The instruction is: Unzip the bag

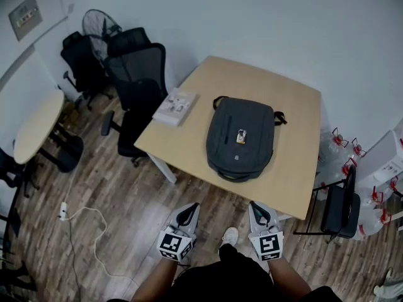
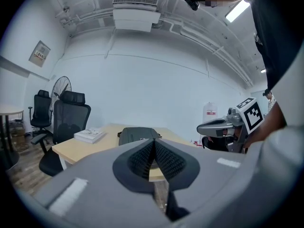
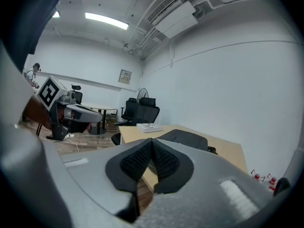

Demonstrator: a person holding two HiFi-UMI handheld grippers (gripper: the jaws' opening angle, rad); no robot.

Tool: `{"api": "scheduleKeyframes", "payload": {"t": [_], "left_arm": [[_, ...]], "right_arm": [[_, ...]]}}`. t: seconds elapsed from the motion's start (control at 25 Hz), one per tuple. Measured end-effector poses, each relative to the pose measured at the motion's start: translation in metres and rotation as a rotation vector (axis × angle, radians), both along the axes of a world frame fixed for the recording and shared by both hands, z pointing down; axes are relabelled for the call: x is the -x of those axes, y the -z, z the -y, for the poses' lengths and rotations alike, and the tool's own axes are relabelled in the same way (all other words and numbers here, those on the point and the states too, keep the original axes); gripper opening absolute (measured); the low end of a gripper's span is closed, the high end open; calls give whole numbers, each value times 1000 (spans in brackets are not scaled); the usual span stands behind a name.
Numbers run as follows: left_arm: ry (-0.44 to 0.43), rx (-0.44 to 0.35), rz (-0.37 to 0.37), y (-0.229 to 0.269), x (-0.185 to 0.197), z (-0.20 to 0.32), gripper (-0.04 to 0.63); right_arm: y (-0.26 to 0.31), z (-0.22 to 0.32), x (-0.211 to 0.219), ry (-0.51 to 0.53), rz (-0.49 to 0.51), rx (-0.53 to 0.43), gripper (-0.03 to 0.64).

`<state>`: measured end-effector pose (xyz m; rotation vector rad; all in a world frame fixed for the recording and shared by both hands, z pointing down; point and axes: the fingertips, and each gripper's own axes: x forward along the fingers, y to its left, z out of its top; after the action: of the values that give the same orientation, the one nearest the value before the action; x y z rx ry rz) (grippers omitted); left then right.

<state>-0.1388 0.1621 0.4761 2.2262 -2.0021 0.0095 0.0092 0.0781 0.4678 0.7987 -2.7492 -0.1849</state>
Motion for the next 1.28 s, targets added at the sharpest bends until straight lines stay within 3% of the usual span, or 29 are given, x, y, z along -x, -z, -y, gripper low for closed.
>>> {"api": "scheduleKeyframes", "payload": {"t": [0.44, 0.88, 1.28], "left_arm": [[-2, 65, -9, 0, 14, 87, 18], [-36, 99, 43, -10, 8, 158, 18], [-179, 172, 78, -31, 2, 215, 18]], "right_arm": [[-10, 87, 15, -8, 7, 84, 3], [-33, 152, 5, 6, -4, 102, 3], [-85, 198, -19, -108, -87, 159, 3]]}}
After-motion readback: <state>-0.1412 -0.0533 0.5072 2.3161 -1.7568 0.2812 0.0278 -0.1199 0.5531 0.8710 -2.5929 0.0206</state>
